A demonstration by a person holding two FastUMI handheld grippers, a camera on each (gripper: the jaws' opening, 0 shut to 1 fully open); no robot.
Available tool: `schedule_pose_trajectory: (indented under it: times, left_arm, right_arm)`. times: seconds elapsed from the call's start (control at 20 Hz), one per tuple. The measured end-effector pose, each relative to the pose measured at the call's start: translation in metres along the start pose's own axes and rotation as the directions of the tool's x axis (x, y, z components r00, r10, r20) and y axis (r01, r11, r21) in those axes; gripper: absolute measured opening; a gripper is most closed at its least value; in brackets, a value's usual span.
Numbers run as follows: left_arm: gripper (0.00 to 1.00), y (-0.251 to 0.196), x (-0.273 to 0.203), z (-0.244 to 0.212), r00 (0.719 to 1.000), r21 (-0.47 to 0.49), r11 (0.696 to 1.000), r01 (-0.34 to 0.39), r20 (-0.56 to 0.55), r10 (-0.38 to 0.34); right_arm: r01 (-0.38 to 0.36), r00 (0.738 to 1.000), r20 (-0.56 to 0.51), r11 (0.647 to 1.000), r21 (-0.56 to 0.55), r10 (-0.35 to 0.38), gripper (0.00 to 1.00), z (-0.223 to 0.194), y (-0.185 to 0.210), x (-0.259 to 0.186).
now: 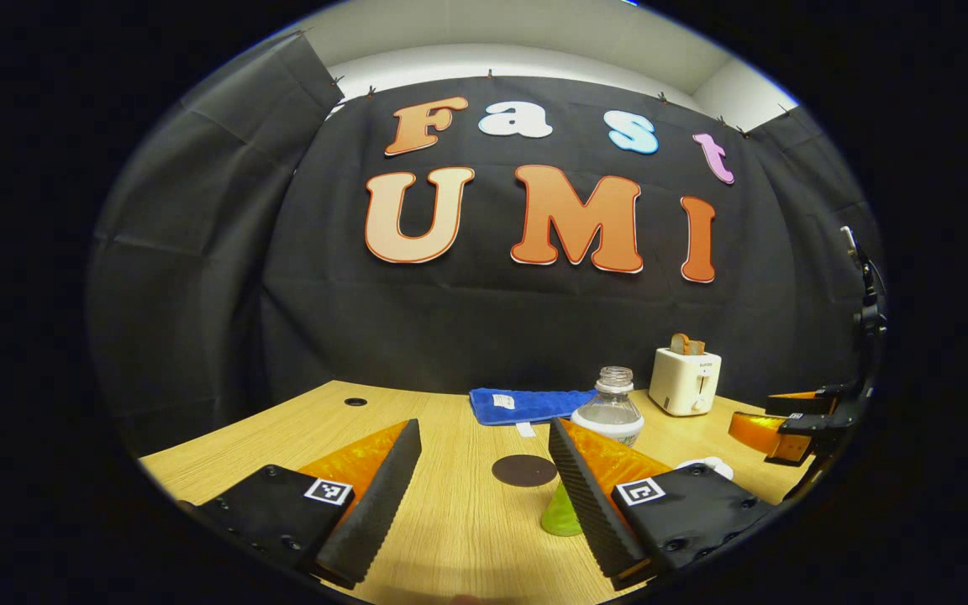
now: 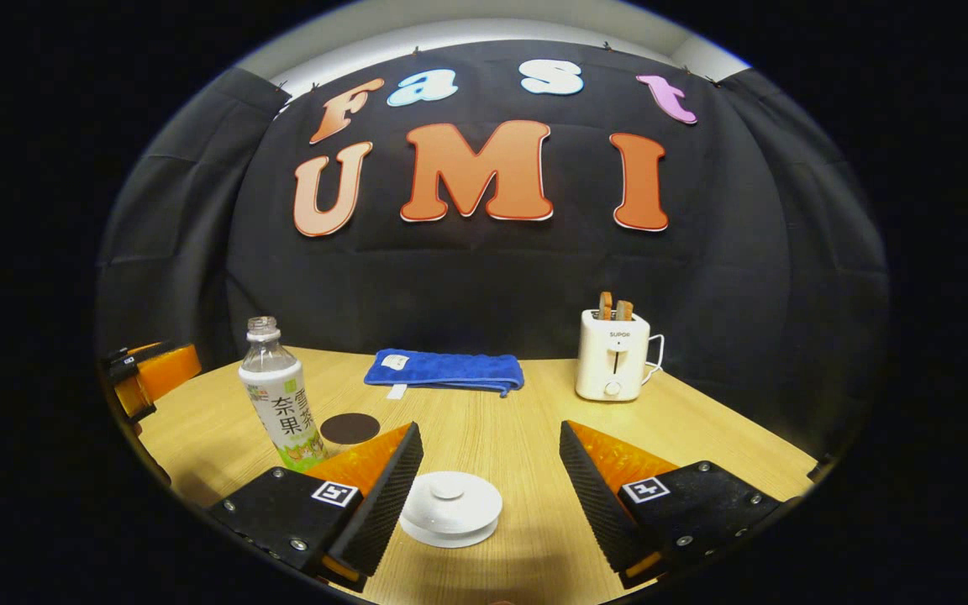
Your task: Open the teacup lid with one hand, grasp the water bottle and pour water into the teacup with the other hand; after pouring, place the water bottle on the coaster and then close the teacup lid.
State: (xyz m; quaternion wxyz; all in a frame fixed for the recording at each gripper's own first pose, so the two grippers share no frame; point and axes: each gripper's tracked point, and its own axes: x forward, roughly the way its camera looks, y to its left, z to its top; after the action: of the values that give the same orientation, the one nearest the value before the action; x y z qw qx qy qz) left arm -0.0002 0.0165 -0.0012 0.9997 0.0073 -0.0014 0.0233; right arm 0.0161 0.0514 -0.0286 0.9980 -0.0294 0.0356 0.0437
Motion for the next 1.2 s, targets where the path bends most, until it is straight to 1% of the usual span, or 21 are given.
schedule_pose_trajectory:
  times: [0.25, 0.5, 0.6, 0.7, 0.75, 1.1, 1.15, 1.2]
  left_arm:
    - [0.98, 0.004, 0.002, -0.005, 1.000, 0.004, 1.000, -0.009, -0.013, 0.009]
    - [0.98, 0.005, 0.002, -0.004, 1.000, 0.013, 1.000, -0.012, -0.014, 0.012]
    - [0.98, 0.005, 0.004, -0.007, 1.000, 0.013, 1.000, -0.014, -0.019, 0.014]
    - [0.98, 0.004, 0.004, -0.007, 1.000, 0.014, 1.000, -0.013, -0.021, 0.013]
    - [0.98, 0.003, 0.004, -0.008, 1.000, 0.016, 1.000, -0.011, -0.024, 0.012]
    - [0.98, 0.002, 0.007, -0.012, 0.999, 0.024, 1.000, -0.007, -0.036, 0.008]
    - [0.98, 0.002, 0.007, -0.014, 0.999, 0.024, 1.000, -0.008, -0.039, 0.009]
    - [0.98, 0.003, 0.007, -0.015, 0.999, 0.024, 1.000, -0.011, -0.042, 0.012]
  right_arm:
    - [-0.030, 0.996, -0.083, 0.999, -0.023, 0.028, 0.98, -0.027, 0.017, 0.014]
    - [-0.032, 0.990, -0.138, 0.999, -0.022, 0.028, 0.98, -0.042, 0.019, 0.022]
    - [-0.037, 0.989, -0.147, 0.999, -0.017, 0.034, 0.93, -0.045, 0.022, 0.024]
    - [-0.051, 0.987, -0.155, 0.999, -0.006, 0.049, 0.83, -0.046, 0.025, 0.024]
    - [-0.056, 0.986, -0.160, 0.998, -0.004, 0.054, 0.76, -0.048, 0.025, 0.025]
    - [-0.078, 0.979, -0.188, 0.997, -0.004, 0.075, 0.55, -0.057, 0.033, 0.028]
    - [-0.076, 0.979, -0.191, 0.997, -0.004, 0.074, 0.46, -0.059, 0.032, 0.029]
    - [-0.074, 0.978, -0.195, 0.997, -0.002, 0.072, 0.47, -0.060, 0.032, 0.030]
